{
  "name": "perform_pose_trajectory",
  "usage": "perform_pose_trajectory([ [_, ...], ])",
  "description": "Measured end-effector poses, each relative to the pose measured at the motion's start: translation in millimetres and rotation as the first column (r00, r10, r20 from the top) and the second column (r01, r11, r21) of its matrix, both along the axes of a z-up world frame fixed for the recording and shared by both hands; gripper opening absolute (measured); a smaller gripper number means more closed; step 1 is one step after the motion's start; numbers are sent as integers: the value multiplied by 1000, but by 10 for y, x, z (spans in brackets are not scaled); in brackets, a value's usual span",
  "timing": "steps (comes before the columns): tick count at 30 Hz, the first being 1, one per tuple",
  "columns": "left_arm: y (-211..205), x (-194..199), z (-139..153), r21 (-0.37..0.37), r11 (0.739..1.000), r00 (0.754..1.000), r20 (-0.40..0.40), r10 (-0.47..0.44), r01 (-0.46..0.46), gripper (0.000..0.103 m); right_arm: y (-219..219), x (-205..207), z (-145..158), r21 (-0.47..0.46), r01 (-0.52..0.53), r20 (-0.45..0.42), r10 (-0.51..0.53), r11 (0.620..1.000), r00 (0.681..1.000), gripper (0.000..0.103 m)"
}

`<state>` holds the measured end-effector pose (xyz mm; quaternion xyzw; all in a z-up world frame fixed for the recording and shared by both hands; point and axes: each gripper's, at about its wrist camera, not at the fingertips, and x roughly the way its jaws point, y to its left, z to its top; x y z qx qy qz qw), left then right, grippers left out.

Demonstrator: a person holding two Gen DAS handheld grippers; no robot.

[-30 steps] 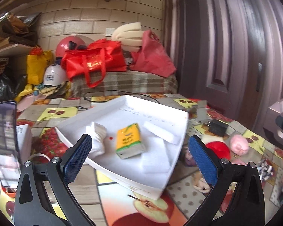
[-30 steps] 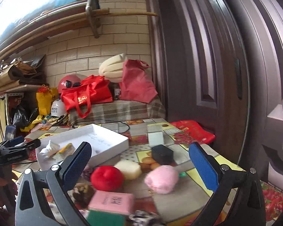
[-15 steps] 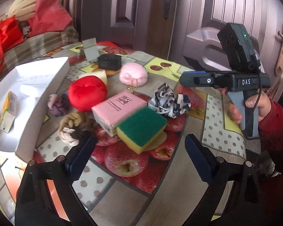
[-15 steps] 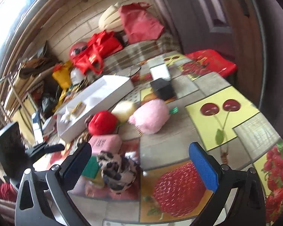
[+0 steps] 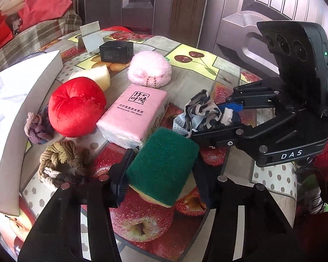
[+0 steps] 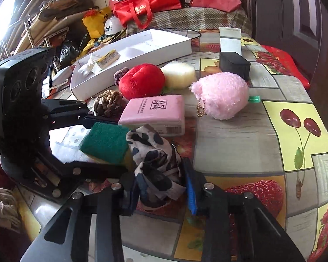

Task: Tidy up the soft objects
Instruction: 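Grasp the green-yellow sponge with the left tool while the right tool grasps the black-white patterned cloth, then carry the sponge and patterned cloth over the white box with both tools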

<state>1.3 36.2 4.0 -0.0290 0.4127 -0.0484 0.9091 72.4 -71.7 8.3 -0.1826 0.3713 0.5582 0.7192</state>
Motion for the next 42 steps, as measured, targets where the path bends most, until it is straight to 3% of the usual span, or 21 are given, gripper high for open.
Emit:
perform_pose_trajectory([
  [4, -22, -77, 26, 25, 1000, 1000, 25, 3, -4, 45, -83, 81, 13, 29, 46, -29, -45, 999, 999, 32],
  [9, 36, -346, 168, 22, 999, 988, 151, 37, -41, 45, -265, 201, 121, 119, 142, -38, -138, 983, 990, 32],
  [12, 129, -536, 258, 16, 995, 969, 231, 87, -93, 45, -375, 197, 271, 199, 191, 2, -195, 961, 981, 32],
  [15, 232, -728, 343, 16, 984, 933, 319, 163, -178, 45, -453, 185, 430, 298, 239, 35, -261, 924, 965, 33],
  [18, 314, -881, 412, 57, 951, 879, 402, 257, -304, 46, -486, 145, 520, 381, 289, 85, -345, 878, 935, 33],
  [21, 377, -1002, 453, 128, 896, 813, 490, 316, -425, 46, -471, 113, 559, 446, 317, 96, -397, 837, 913, 33],
  [24, 504, -1052, 457, 100, 864, 771, 510, 382, -494, 46, -407, 39, 582, 481, 317, 130, -424, 817, 896, 33],
  [30, 696, -1184, 445, 66, 822, 722, 521, 454, -565, 46, -187, -136, 586, 471, 259, 174, -376, 843, 910, 33],
  [39, 1119, -1338, 426, 55, 732, 643, 525, 558, -680, 46, 198, -357, 539, 440, 168, 198, -277, 882, 940, 33],
  [42, 1212, -1345, 417, 61, 710, 626, 527, 574, -702, 46, 345, -426, 513, 426, 139, 197, -242, 894, 950, 33],
])
